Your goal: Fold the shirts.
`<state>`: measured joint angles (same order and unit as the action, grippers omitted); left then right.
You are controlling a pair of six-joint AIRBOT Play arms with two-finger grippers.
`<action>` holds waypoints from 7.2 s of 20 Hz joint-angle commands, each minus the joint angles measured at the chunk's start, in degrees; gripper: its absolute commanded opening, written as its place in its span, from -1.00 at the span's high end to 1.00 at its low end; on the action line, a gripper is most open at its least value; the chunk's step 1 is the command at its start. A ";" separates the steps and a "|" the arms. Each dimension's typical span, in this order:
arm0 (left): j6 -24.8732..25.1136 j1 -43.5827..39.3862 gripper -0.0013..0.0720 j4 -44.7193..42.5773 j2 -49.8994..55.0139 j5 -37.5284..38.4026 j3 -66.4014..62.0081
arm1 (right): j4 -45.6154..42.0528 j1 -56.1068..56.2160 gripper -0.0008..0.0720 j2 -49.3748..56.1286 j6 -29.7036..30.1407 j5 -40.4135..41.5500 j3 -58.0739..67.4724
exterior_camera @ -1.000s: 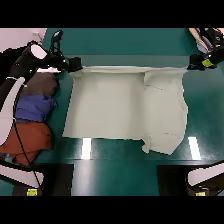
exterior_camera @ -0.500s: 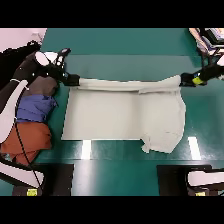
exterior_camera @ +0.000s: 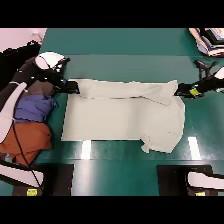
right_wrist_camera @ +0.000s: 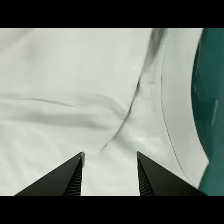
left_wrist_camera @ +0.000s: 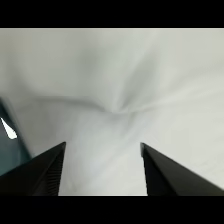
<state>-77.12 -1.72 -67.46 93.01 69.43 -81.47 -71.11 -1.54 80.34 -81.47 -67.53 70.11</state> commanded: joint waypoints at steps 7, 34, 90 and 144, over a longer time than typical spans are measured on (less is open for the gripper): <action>-3.93 3.78 -0.52 -1.62 -25.09 6.78 32.44 | 1.05 -6.27 -0.09 -16.33 2.10 -13.46 -0.57; -3.41 1.64 0.90 7.08 -31.41 -1.44 41.99 | 4.52 -14.56 -0.25 -28.98 2.03 -13.84 -44.06; -8.37 -5.57 0.90 0.24 -6.19 -2.49 -1.79 | 10.10 -15.63 -0.39 17.53 11.30 -19.52 22.53; -9.40 -8.57 0.90 -7.39 4.61 6.51 -32.02 | 39.63 27.63 0.95 9.07 18.56 -5.53 28.79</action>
<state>-87.09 -15.97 -73.08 102.43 73.21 -113.21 -31.27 20.86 85.45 -63.83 -75.66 94.50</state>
